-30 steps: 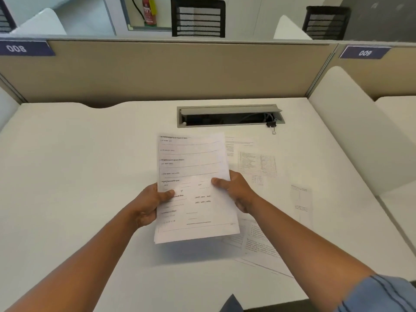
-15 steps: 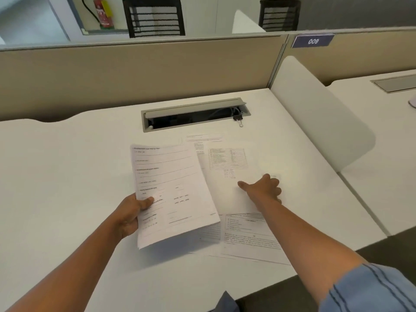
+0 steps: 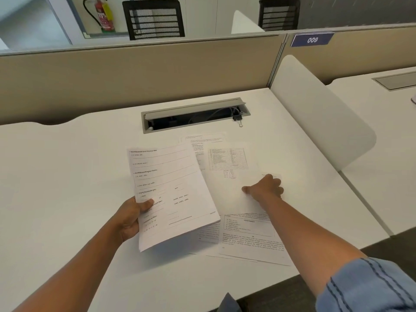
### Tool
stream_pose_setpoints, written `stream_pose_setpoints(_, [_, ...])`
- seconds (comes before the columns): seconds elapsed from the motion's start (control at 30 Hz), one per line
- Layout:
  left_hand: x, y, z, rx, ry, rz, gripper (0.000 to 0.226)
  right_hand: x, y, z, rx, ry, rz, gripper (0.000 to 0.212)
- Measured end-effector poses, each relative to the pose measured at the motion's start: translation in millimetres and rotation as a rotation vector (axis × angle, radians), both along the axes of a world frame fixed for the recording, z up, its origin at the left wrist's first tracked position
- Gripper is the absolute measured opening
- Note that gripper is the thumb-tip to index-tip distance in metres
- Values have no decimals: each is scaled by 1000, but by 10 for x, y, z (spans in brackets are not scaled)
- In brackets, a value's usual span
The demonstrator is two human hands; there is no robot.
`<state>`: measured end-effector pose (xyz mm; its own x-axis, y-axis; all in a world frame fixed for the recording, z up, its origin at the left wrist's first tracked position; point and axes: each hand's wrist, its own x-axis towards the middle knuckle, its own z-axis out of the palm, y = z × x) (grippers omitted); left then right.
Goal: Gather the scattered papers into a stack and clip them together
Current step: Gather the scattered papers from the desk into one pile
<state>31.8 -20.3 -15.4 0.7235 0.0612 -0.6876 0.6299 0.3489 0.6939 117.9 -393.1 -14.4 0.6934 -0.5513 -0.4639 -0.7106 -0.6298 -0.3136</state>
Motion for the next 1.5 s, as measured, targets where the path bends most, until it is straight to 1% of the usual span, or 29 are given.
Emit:
stream_pose_setpoints(0.17, [-29, 1, 4, -6, -8, 10, 45, 43, -51, -27, 109, -37, -28, 89])
stream_pose_setpoints(0.23, [-39, 4, 7, -10, -13, 10, 44, 37, -84, -63, 196, -73, -54, 87])
stream_pose_setpoints(0.27, [-41, 9, 7, -11, -14, 9, 44, 32, -96, -77, 251, -117, -76, 83])
stream_pose_setpoints(0.37, [-48, 30, 9, -11, -19, 8, 45, 29, -125, -65, 360, -261, -151, 60])
stream_pose_setpoints(0.43, [-47, 33, 13, -10, -25, 8, 45, 29, -172, -32, 395, -296, -181, 52])
stream_pose_setpoints(0.47, [-45, 31, 16, -10, -27, 5, 46, 24, -204, -6, 399, -295, -188, 47])
stream_pose_setpoints(0.57, [-28, 8, 31, -15, -30, -12, 46, -65, -329, 107, 379, -244, -135, 13])
stream_pose_setpoints(0.6, [-16, -6, 39, -20, -30, -23, 45, -113, -380, 132, 364, -219, -97, 10])
stream_pose_setpoints(0.63, [-3, -18, 44, -27, -29, -32, 45, -157, -415, 153, 346, -192, -56, 14])
stream_pose_setpoints(0.67, [12, -32, 51, -32, -31, -41, 44, -206, -452, 174, 310, -162, -18, 22])
stream_pose_setpoints(0.73, [44, -62, 67, -40, -35, -54, 44, -284, -514, 184, 239, -88, 34, 45])
stream_pose_setpoints(0.77, [60, -89, 81, -41, -40, -64, 44, -315, -566, 161, 211, -49, 58, 53])
stream_pose_setpoints(0.9, [99, -181, 132, -21, -53, -116, 43, -451, -655, 199, 61, 121, 171, 74])
stream_pose_setpoints(0.97, [105, -209, 141, -18, -56, -135, 43, -462, -672, 199, 22, 152, 156, 84])
stream_pose_setpoints(1.1, [113, -251, 151, -15, -58, -138, 42, -447, -653, 142, -53, 164, 91, 113])
stream_pose_setpoints(1.17, [108, -251, 153, -16, -56, -129, 42, -431, -653, 79, -67, 155, 86, 112])
stream_pose_setpoints(1.23, [100, -232, 152, -18, -58, -124, 43, -399, -667, 45, -25, 133, 57, 103])
stream_pose_setpoints(1.4, [73, -193, 166, -26, -65, -110, 45, -397, -659, 103, 19, 137, 30, 59])
stream_pose_setpoints(1.43, [66, -181, 168, -27, -67, -107, 45, -407, -656, 101, 38, 134, 18, 57])
stream_pose_setpoints(1.5, [57, -165, 168, -31, -66, -105, 44, -421, -656, 60, 40, 131, -8, 67])
